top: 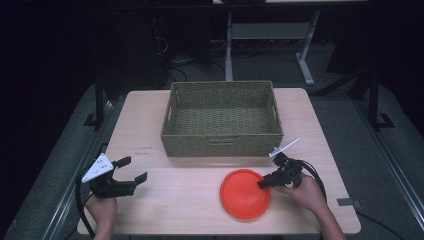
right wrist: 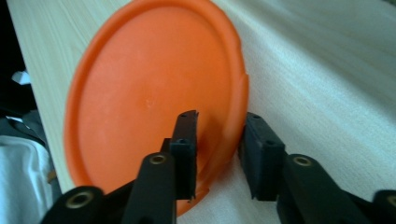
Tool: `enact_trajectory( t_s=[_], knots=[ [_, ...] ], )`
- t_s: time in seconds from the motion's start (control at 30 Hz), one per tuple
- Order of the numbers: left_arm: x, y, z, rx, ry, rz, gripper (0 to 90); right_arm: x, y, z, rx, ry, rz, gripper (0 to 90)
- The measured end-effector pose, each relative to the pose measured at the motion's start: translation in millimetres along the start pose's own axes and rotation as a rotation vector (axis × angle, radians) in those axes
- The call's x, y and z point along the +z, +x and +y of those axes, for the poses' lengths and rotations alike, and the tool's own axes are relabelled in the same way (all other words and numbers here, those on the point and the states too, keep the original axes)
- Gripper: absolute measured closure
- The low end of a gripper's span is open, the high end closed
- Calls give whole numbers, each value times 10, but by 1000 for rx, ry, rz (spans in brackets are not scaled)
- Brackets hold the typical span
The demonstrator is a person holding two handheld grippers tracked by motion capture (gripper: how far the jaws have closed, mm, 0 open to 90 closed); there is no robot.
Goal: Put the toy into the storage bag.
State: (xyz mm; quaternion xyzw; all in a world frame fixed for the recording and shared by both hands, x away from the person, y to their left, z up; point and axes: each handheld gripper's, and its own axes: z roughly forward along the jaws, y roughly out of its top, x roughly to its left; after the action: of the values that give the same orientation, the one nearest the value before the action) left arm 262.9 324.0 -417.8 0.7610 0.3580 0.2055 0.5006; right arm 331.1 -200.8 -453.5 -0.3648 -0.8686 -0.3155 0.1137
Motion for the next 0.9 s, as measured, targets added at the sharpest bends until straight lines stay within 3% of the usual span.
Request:
enact_trajectory(
  t_s=[0.27, 0.57, 0.9],
  knots=[
    [-6, -2, -1, 0, 0, 0, 127, -140, 75, 20, 25, -84, 58, 815],
    [-4, -1, -1, 0, -1, 0, 127, -326, 277, 112, 0, -140, 43, 819],
    [-5, -4, 0, 2, 3, 0, 127, -584, 389, 174, -6, -195, 14, 820]
  ],
)
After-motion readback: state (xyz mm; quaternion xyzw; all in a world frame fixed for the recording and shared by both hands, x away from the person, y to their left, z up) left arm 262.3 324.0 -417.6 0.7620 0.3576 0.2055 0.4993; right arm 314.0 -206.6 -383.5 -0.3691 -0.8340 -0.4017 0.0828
